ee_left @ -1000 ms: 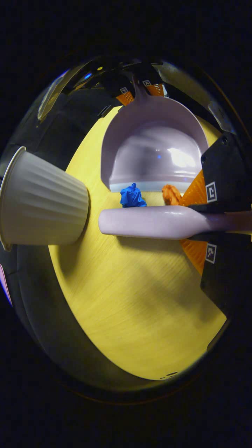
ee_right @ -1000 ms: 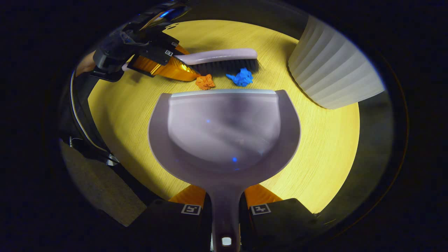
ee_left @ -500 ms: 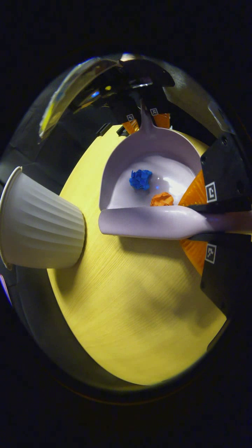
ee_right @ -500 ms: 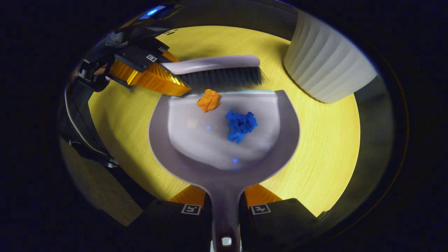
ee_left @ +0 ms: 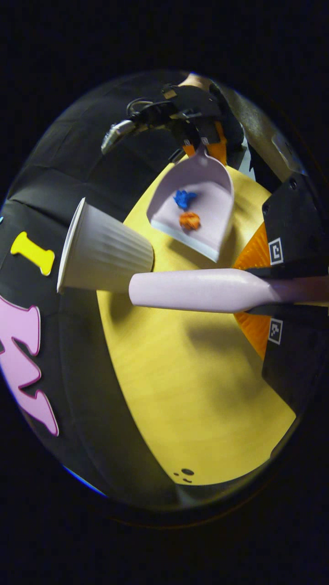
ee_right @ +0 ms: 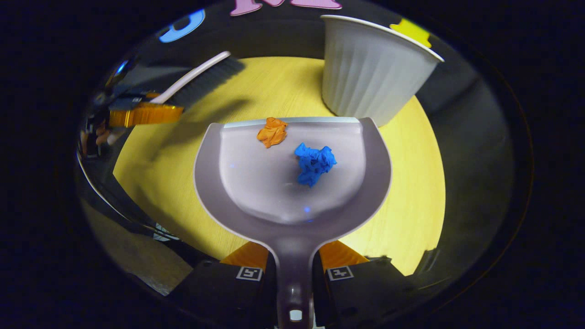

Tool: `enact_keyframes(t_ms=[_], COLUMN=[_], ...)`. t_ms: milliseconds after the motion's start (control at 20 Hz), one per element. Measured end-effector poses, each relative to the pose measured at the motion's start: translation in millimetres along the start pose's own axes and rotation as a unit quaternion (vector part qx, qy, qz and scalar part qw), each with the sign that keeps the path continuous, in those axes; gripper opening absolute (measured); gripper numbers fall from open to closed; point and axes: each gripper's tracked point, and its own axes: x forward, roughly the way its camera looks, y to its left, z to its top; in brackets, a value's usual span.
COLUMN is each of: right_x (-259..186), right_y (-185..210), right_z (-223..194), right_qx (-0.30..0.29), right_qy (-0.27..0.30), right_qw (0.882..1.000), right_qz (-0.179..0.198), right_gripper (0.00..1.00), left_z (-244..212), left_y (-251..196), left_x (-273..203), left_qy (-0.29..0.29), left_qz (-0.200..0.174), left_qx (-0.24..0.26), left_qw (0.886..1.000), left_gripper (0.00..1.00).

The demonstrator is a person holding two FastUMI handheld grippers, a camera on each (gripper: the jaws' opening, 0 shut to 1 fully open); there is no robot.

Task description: Pick up the small broom and dustpan from the desktop, sweep the trash into the dustpan with the broom, and then empty the trash into the garbage bin.

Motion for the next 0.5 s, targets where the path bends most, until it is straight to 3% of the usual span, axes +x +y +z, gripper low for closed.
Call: enact_keyframes(t_ms=[150,200,350,500], right_x=[-39,-54,-95,-123], right_y=[-23,-28,-40,-55], right_z=[19,27,54,79], right_qx=[0.027,0.032,0.053,0.08], right_qy=[-0.013,-0.019,-0.035,-0.053], right_qw=[0.999,0.999,0.997,0.995], right_qz=[-0.019,-0.026,-0.033,-0.036], right_gripper=[0.4,0.36,0.41,0.36], left_z=[-25,-34,-53,-64], left_y=[25,29,25,20], left_x=[-24,-29,-31,-32], left_qy=[0.004,0.005,0.007,0.006], left_qz=[0.008,0.009,0.007,0.001], left_qx=[-0.029,-0.036,-0.045,-0.045], left_qw=[1.0,0.999,0.999,0.999], left_gripper=[0.27,0.28,0.28,0.28])
